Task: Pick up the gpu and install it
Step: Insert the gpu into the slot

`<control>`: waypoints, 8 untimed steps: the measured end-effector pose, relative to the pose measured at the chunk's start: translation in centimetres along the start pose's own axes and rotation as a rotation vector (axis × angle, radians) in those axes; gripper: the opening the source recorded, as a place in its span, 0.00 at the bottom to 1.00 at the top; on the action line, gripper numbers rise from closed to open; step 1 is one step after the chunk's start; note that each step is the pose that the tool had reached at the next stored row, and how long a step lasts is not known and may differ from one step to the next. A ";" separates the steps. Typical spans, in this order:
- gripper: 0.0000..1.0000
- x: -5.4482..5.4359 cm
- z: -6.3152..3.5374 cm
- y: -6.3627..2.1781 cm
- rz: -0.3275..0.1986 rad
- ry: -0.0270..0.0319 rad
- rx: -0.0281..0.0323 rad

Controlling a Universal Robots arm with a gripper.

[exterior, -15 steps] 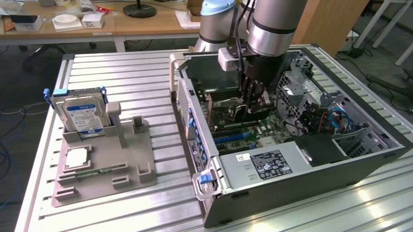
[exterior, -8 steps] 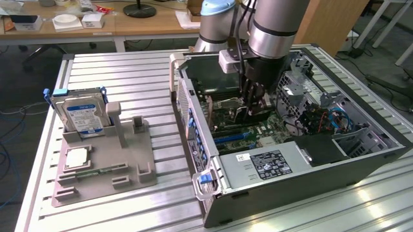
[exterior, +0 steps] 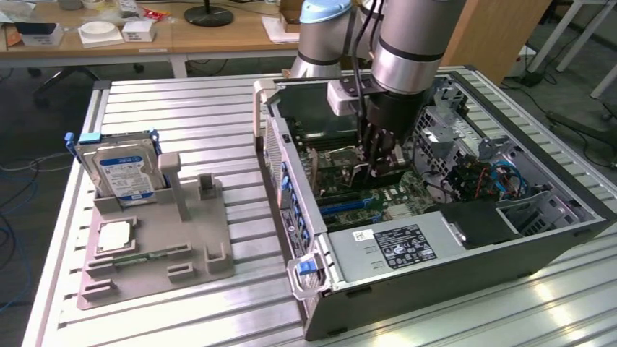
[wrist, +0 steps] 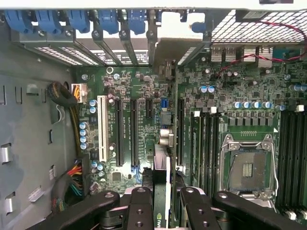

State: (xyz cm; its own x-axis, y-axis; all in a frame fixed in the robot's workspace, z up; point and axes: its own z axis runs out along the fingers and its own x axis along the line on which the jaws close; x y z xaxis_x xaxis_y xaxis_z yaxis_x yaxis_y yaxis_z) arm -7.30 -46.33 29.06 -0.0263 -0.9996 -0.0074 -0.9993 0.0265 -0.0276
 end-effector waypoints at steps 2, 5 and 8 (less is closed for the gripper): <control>0.27 0.0 0.08 0.06 -0.001 -0.0008 0.0001; 0.27 0.1 0.17 0.16 -0.002 -0.0014 -0.0001; 0.27 0.1 0.31 0.21 -0.003 -0.0024 -0.0001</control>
State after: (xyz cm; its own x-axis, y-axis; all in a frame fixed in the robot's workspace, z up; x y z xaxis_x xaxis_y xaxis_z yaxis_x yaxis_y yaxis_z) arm -7.50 -46.42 28.75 -0.0230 -0.9997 -0.0097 -0.9994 0.0232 -0.0276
